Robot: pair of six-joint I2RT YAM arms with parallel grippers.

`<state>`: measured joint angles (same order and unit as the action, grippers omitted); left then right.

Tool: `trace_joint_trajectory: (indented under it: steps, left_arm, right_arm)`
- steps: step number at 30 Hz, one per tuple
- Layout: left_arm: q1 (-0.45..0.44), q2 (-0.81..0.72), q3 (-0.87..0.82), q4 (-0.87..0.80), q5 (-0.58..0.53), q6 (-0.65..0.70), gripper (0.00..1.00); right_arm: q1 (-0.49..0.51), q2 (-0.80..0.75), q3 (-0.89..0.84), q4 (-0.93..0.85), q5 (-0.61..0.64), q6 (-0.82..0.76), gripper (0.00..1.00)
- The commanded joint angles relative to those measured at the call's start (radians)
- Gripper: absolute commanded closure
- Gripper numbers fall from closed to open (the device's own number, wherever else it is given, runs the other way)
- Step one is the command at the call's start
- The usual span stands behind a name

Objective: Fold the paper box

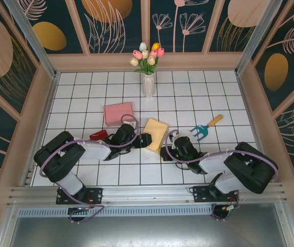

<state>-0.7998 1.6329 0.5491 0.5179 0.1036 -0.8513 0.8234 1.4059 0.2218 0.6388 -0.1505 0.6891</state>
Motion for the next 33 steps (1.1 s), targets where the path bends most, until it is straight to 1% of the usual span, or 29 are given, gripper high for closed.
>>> trace_joint_trajectory:
  steps: [1, 4, 7, 10, 13, 16, 18, 20, 24, 26, 28, 30, 33]
  left_arm:
    - [-0.063, -0.006, -0.035, 0.088, -0.005, -0.106, 0.24]
    - [-0.092, 0.015, -0.047, 0.152, -0.001, -0.155, 0.24]
    - [-0.114, 0.030, -0.056, 0.205, 0.001, -0.198, 0.25]
    - [-0.130, 0.030, -0.065, 0.230, -0.010, -0.221, 0.25]
    - [-0.131, 0.016, -0.069, 0.212, -0.032, -0.218, 0.24]
    - [-0.131, -0.014, -0.037, 0.095, -0.101, -0.163, 0.23]
    - [-0.130, -0.038, -0.016, 0.017, -0.151, -0.121, 0.22]
    - [-0.122, -0.062, 0.012, -0.069, -0.203, -0.082, 0.22]
    - [-0.081, -0.067, 0.063, -0.166, -0.234, -0.018, 0.20]
    - [-0.047, -0.050, 0.094, -0.208, -0.234, 0.011, 0.20]
    - [-0.016, -0.037, 0.110, -0.213, -0.218, 0.030, 0.20]
    - [0.005, -0.024, 0.142, -0.210, -0.195, 0.071, 0.19]
    - [0.015, 0.023, 0.244, -0.246, -0.191, 0.158, 0.17]
  right_arm:
    - [0.042, 0.046, 0.047, 0.142, -0.028, 0.055, 1.00]
    - [0.064, 0.079, 0.036, 0.253, -0.038, 0.106, 1.00]
    - [0.078, 0.098, 0.011, 0.370, -0.021, 0.173, 1.00]
    - [0.088, 0.095, 0.007, 0.410, 0.020, 0.201, 1.00]
    - [0.096, 0.069, 0.027, 0.323, 0.072, 0.178, 1.00]
    - [0.108, 0.020, 0.022, 0.190, 0.139, 0.136, 1.00]
    - [0.103, -0.035, -0.020, 0.143, 0.161, 0.118, 1.00]
    - [0.084, -0.119, -0.051, 0.054, 0.200, 0.092, 1.00]
    - [0.012, -0.284, -0.041, -0.166, 0.197, 0.013, 1.00]
    - [-0.058, -0.365, -0.037, -0.241, 0.171, -0.020, 1.00]
    - [-0.143, -0.425, -0.026, -0.293, 0.129, -0.050, 1.00]
    - [-0.221, -0.453, -0.004, -0.336, 0.107, -0.089, 1.00]
    - [-0.330, -0.418, 0.050, -0.349, 0.033, -0.145, 1.00]
